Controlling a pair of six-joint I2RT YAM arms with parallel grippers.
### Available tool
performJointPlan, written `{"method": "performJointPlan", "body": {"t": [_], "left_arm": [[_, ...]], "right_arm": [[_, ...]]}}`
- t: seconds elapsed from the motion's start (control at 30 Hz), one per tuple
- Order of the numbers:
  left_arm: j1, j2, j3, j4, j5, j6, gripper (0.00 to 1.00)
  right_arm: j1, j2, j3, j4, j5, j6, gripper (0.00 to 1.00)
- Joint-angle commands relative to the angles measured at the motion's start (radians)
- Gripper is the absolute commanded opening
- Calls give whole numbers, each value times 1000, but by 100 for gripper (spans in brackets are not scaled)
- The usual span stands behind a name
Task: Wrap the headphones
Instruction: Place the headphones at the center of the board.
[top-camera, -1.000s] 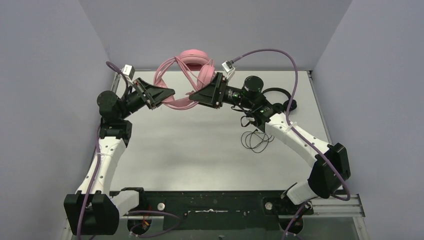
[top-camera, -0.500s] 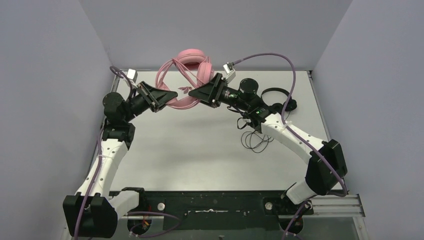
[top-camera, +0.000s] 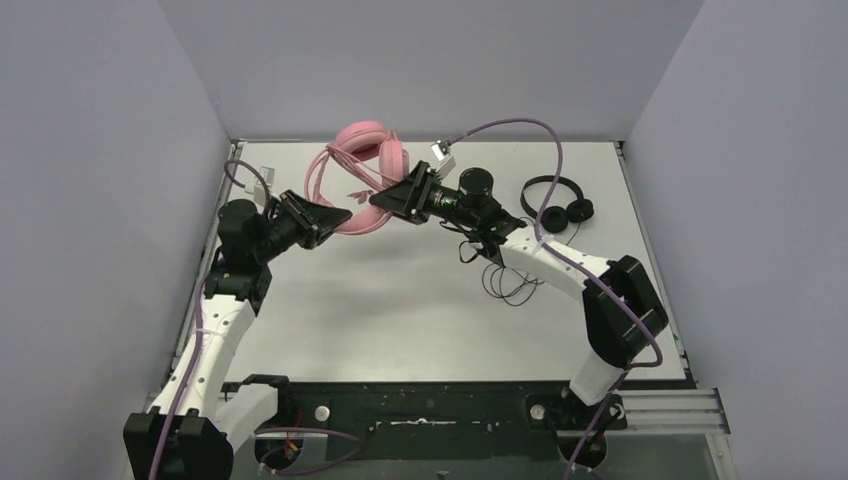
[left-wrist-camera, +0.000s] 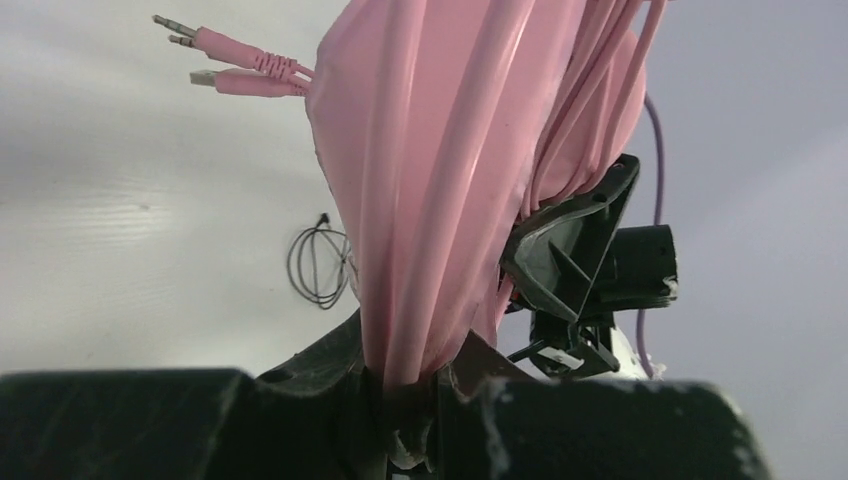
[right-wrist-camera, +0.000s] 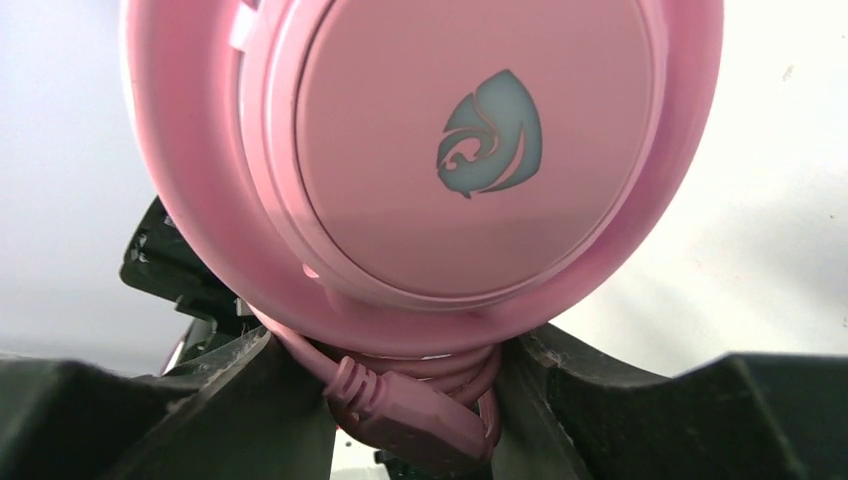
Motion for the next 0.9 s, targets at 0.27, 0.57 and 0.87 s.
{"method": "performJointPlan", "body": {"t": [0.27,0.57,0.87], "left_arm": [[40,-81,-14,-455,-77,385,68],[123,-187,145,-807,-352,644,76],[121,-182,153,-767,-278,642,76]], "right_arm": [[-51,205,44,319,49,0,0],[-49,421,172,401,4,95,0],[-104,541,134,454,-32,133,0]]}}
